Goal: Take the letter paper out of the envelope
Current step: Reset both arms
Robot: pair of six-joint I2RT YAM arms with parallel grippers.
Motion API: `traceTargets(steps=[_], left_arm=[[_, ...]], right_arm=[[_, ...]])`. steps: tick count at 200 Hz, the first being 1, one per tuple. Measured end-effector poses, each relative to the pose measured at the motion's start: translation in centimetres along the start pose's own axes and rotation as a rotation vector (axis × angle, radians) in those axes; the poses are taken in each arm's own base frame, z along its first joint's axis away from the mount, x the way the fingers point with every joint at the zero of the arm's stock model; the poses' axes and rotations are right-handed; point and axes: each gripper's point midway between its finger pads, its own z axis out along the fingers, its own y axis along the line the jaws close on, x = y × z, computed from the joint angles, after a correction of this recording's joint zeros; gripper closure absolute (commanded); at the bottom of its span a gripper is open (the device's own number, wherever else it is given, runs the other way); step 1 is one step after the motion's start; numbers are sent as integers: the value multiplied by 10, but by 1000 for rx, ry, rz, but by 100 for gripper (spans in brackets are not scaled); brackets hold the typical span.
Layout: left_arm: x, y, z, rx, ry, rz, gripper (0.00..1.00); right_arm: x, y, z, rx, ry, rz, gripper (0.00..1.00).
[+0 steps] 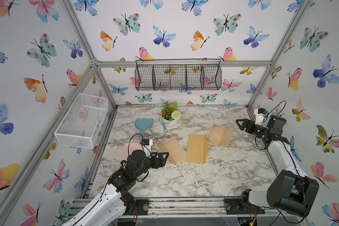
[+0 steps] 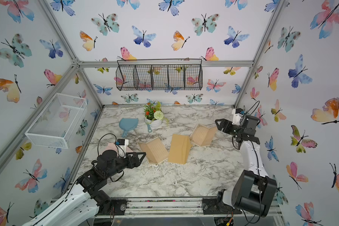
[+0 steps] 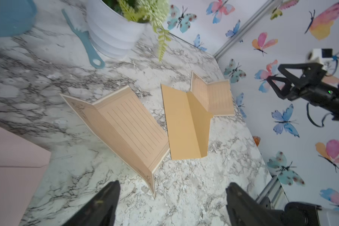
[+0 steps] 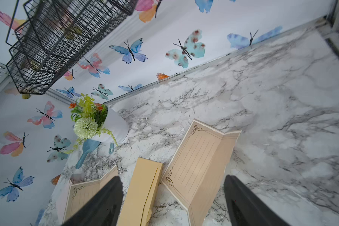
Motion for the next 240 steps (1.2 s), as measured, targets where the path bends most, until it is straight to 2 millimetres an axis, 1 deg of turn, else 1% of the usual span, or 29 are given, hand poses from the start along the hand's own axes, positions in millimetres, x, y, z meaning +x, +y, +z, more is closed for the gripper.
traceTargets(steps=[13,25,30,32,43,53,57,67,73,77,94,110,121,132,144,148,151,152,161,165,166,167,168,169,171,186,202,224,240], left_arm=[[-32,19,-3,-93,-79,16,2],[-56,42,-6,-173,-139,14,2],[-61,51,-8,-197,-153,8,2],[-65,58,-9,-216,-164,2,2],[-71,80,-11,-270,-184,-18,2],[-72,98,-14,-311,-194,-41,2],[-71,103,-14,-319,-196,-49,2],[-65,108,-11,-305,-192,-59,1],[-62,107,-8,-281,-190,-63,0],[-58,104,-4,-251,-182,-69,2],[-47,95,9,-151,-159,-98,8],[-42,88,22,-81,-118,-126,9],[-41,86,31,-59,-87,-139,10],[-43,85,37,-49,-69,-147,9],[-45,86,42,-48,-63,-147,7],[-46,86,43,-50,-63,-144,6],[-45,87,44,-54,-62,-141,5],[-45,87,44,-54,-62,-141,5],[-45,92,45,-74,-64,-131,4],[-46,95,46,-89,-68,-120,3],[-46,95,46,-89,-68,-120,3],[-46,96,46,-93,-69,-120,3],[-46,97,46,-102,-73,-116,3],[-46,97,46,-102,-73,-116,3],[-46,99,46,-111,-75,-107,3],[-51,110,44,-171,-110,-55,2],[-54,126,40,-254,-161,7,2],[-46,149,34,-351,-224,80,2],[-37,164,30,-417,-237,124,2]], right_arm=[[1,5,-10,13,-22,-46,2],[11,5,-14,23,-18,-61,2],[18,3,-14,27,-10,-59,2],[21,2,-13,29,-5,-57,2],[39,-4,-10,29,23,-34,2],[52,-7,-6,20,42,-13,11],[57,-7,-4,10,52,-3,23],[63,-7,2,-21,72,29,67],[63,-6,6,-49,78,39,86],[62,-4,10,-63,83,45,96],[53,5,29,-119,111,55,98],[38,27,54,-189,135,19,98],[29,40,69,-229,143,-8,98],[28,50,80,-260,153,-24,98],[33,50,89,-267,163,-26,98],[36,48,91,-263,165,-23,97],[38,45,93,-255,166,-22,89],[39,44,93,-252,167,-19,81],[47,35,95,-222,166,-11,37],[51,31,96,-212,165,-13,21],[52,31,96,-209,166,-12,21],[53,30,96,-205,166,-12,17],[54,29,96,-202,165,-13,8],[55,28,96,-197,164,-15,8],[57,26,97,-191,165,-14,2],[70,12,96,-129,167,-28,2],[74,2,89,-67,136,-68,2],[80,-5,69,10,33,-147,2],[94,-17,59,77,-21,-194,2]])
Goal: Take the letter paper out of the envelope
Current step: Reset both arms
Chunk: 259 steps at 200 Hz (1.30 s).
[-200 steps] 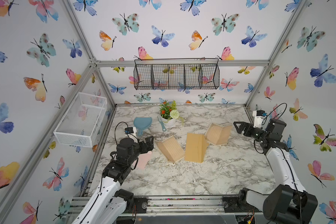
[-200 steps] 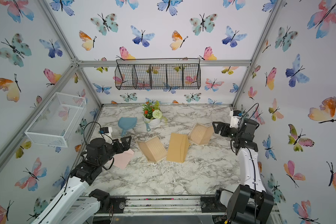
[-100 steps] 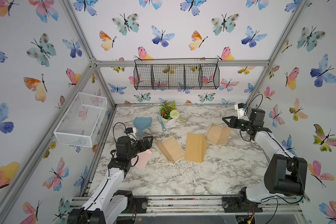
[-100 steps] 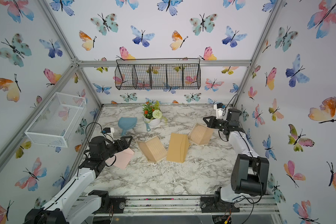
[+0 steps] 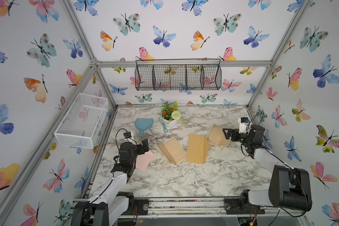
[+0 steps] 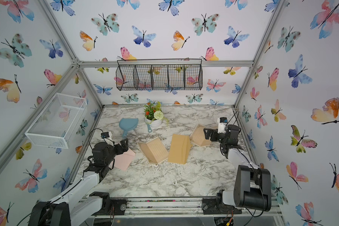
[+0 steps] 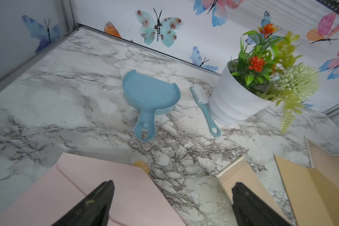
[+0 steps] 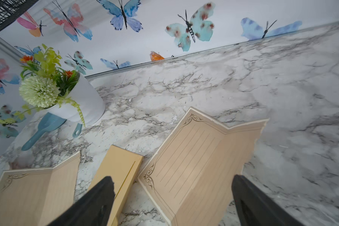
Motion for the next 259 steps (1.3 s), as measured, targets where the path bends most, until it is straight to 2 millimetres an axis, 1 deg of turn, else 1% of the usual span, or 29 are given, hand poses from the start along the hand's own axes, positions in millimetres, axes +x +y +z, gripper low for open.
traceTargets(steps=[15,19,31,39,47,58,63,67,71,76,85,94,104,120,124,134,139,149,151,161,173,186,218,244,259], left_arm=[[-4,8,0,-43,-37,57,0],[-11,10,0,-57,-71,82,0],[-19,13,-1,-78,-129,120,0],[-20,15,-1,-86,-158,137,1],[-15,19,0,-95,-170,154,2],[1,23,0,-97,-165,179,1],[11,27,0,-102,-145,192,1],[15,28,0,-103,-136,199,0],[19,29,0,-106,-127,205,0],[20,30,0,-107,-127,210,0],[15,30,-1,-106,-157,218,1],[7,29,-2,-103,-197,224,2],[4,29,1,-101,-230,233,2],[13,30,11,-98,-219,259,2],[20,32,16,-103,-192,263,2],[26,35,22,-114,-150,266,2],[22,34,24,-115,-154,265,2],[10,32,27,-114,-184,260,2],[4,31,28,-112,-200,257,2],[-6,31,29,-115,-225,251,2],[-12,32,31,-118,-230,246,2],[-14,33,32,-119,-232,245,2],[-5,35,34,-122,-197,244,2],[-4,36,34,-124,-191,242,2],[-4,36,34,-125,-190,240,2]], right_arm=[[19,-12,-3,61,-17,-23,2],[25,-15,-3,77,-17,-28,2],[39,-23,-2,110,-24,-35,1],[47,-28,0,126,-35,-38,2],[53,-32,2,138,-54,-43,2],[66,-36,3,152,-51,-47,2],[68,-36,3,154,-57,-52,1],[69,-36,3,154,-66,-60,2],[69,-35,3,155,-75,-69,2],[69,-34,2,152,-88,-83,2],[67,-30,2,143,-107,-104,1],[61,-25,3,132,-136,-129,1],[54,-21,4,123,-170,-154,2],[51,-17,6,116,-192,-180,2],[51,-16,6,116,-191,-183,2],[50,-16,6,118,-195,-192,1],[49,-16,6,121,-199,-194,1],[47,-15,7,127,-204,-200,1],[47,-15,7,130,-203,-201,2],[46,-16,9,145,-201,-206,2],[44,-15,11,153,-204,-214,2],[43,-14,11,158,-205,-220,2],[42,-19,9,189,-213,-218,2],[46,-33,-7,288,-249,-177,1],[50,-38,-10,318,-245,-161,1]])
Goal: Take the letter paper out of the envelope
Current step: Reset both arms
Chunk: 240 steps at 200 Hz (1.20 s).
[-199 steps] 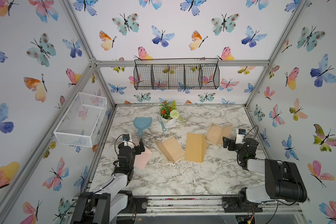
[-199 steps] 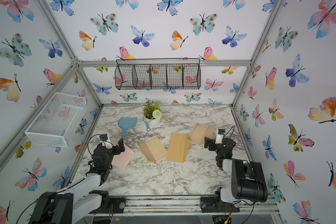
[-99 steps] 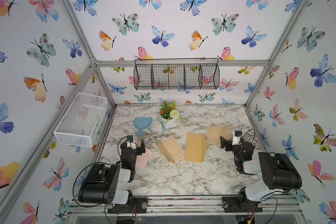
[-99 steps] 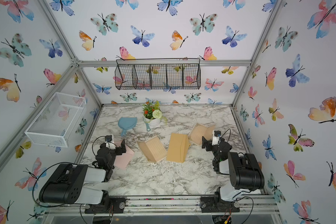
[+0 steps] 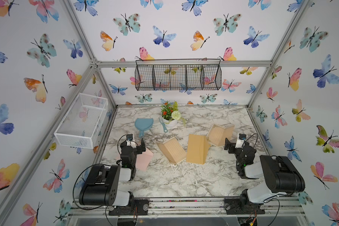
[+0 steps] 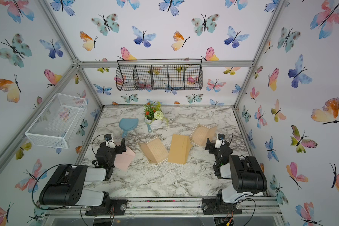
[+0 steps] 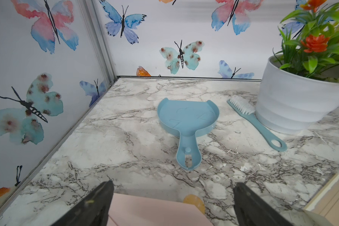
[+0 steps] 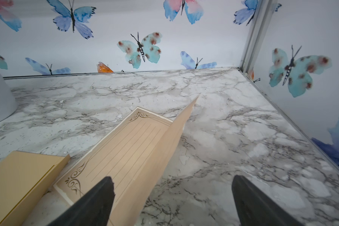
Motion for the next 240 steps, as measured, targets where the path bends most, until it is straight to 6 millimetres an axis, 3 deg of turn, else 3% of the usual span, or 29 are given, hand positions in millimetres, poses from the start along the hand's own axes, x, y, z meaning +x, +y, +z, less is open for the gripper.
traceTargets(steps=[43,240], left_arm=[[0,0,0,1,0,-1,2],[0,0,0,1,0,-1,2]], right_arm=[[-15,5,9,-27,-32,-14,2],[-13,19,10,-105,-19,-48,2]])
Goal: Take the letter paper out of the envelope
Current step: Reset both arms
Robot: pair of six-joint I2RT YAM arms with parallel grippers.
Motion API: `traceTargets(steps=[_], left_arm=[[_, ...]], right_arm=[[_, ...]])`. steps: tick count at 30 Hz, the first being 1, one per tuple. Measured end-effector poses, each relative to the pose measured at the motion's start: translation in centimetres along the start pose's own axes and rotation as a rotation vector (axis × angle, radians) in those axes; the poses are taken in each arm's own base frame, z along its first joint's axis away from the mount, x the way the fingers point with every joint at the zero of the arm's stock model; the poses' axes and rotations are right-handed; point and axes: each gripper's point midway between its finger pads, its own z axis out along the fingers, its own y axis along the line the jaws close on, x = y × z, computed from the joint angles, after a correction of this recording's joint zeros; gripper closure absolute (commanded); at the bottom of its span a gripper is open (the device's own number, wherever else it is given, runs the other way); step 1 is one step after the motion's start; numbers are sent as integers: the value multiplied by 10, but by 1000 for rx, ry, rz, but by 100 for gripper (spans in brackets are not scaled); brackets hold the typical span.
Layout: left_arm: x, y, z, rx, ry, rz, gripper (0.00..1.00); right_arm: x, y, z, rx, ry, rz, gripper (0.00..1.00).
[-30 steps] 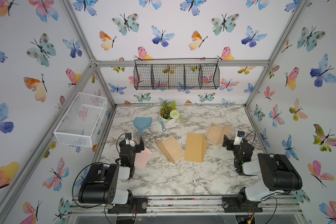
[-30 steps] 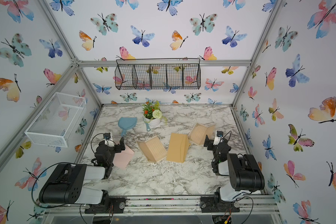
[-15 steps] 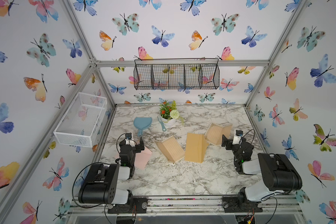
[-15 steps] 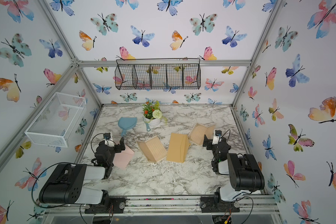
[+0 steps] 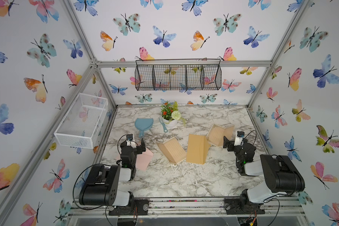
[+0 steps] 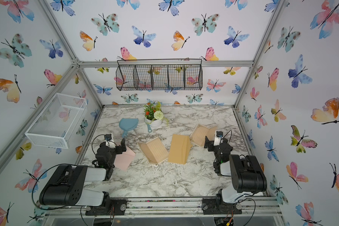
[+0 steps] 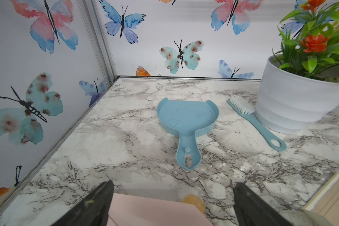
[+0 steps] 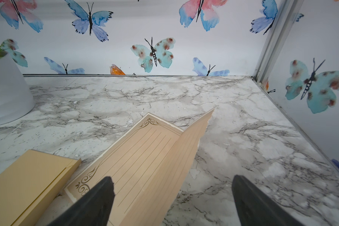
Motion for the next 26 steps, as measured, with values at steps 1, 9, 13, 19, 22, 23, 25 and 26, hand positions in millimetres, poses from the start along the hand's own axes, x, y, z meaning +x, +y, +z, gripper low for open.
traceTargets(steps=[1,9,13,19,22,23,25,26], left_arm=[[0,0,0,0,0,0,2],[0,0,0,0,0,0,2],[0,0,0,0,0,0,2],[0,0,0,0,0,0,2],[2,0,0,6,8,-1,2],[3,0,0,8,11,-2,2],[4,0,0,11,16,-4,2],[4,0,0,11,16,-4,2]], right_arm=[[0,1,0,-3,0,-1,2],[0,2,0,-9,0,-6,1],[0,2,0,-9,0,-6,2],[0,2,0,-9,0,-6,1],[0,2,0,-9,0,-6,1],[0,2,0,-9,0,-6,2],[0,2,0,-9,0,-6,1],[0,2,0,-9,0,-6,1]])
